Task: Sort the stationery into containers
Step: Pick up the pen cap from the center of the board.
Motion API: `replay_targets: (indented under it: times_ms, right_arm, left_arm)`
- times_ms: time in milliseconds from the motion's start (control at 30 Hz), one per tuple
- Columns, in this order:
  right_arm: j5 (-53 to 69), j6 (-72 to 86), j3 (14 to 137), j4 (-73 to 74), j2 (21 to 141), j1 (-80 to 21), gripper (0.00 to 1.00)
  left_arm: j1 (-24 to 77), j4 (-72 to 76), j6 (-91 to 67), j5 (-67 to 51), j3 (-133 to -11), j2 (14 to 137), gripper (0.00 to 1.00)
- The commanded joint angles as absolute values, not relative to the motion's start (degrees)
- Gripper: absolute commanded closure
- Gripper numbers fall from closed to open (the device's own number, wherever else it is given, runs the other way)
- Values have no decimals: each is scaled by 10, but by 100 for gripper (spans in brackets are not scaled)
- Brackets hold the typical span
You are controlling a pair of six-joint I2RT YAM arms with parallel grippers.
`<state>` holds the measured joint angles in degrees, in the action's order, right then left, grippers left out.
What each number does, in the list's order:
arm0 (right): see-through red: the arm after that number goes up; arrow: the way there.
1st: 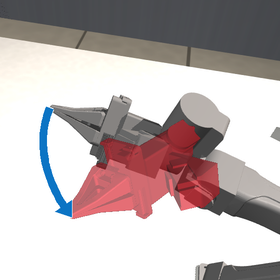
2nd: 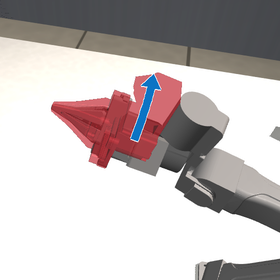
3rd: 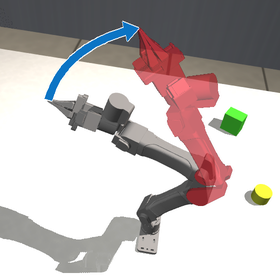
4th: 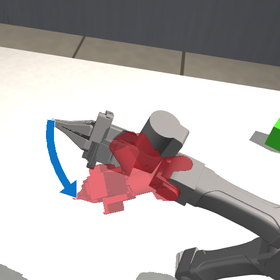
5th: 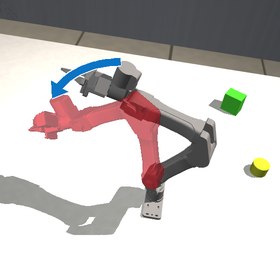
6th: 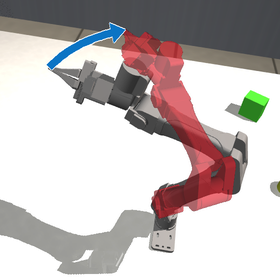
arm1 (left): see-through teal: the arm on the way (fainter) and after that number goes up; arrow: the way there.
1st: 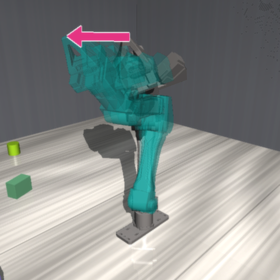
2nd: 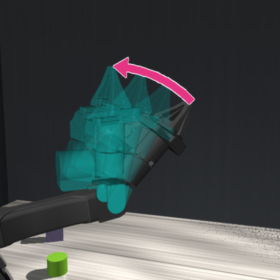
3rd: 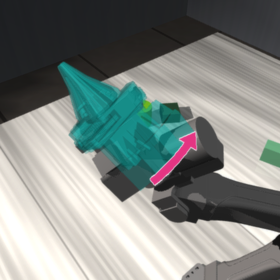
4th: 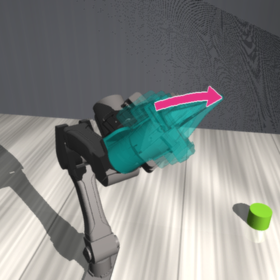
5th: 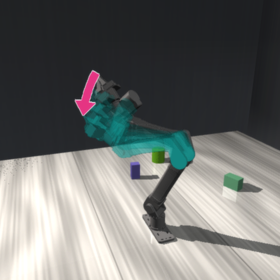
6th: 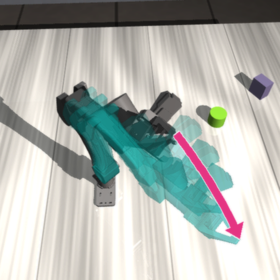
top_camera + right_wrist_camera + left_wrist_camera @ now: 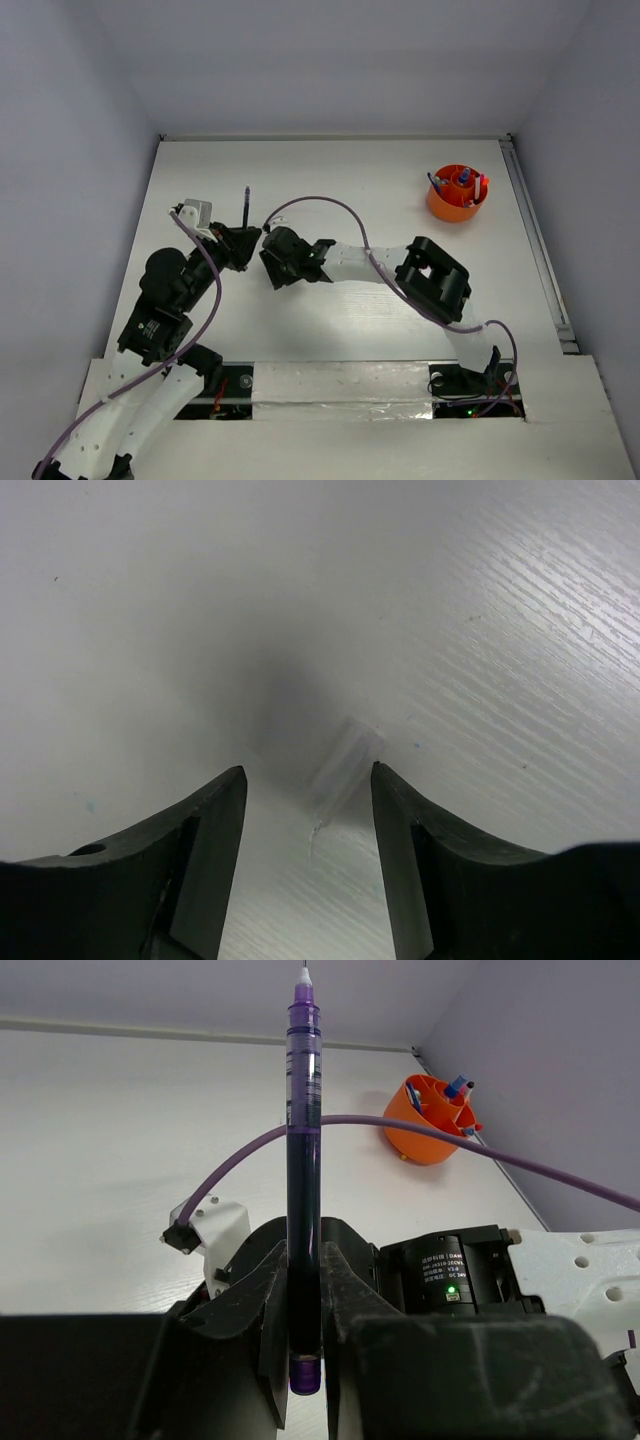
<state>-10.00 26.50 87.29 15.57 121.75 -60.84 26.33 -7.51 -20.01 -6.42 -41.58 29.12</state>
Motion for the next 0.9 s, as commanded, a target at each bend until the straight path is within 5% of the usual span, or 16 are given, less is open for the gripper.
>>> replay_targets:
  times_ms: [0,67,433,700,867]
  right_arm:
    - [-130,251,893,198,1248,-611,43]
    - [-150,248,908,212,1257,-616,51]
    - [-184,223,954,266,1291,-621,57]
    - [-199,221,949,270,1286,-621,99]
    - [-182,228,859,163,1174,-613,100]
  left_arm:
    - [250,-41,-192,-77,-410,287,100]
    - [250,-40,-190,-78,-409,285,100]
    - [232,-40,-187,-86,-406,271,100]
    - [232,-36,-198,-88,-405,273,100]
    - [232,-13,-234,-121,-387,276,100]
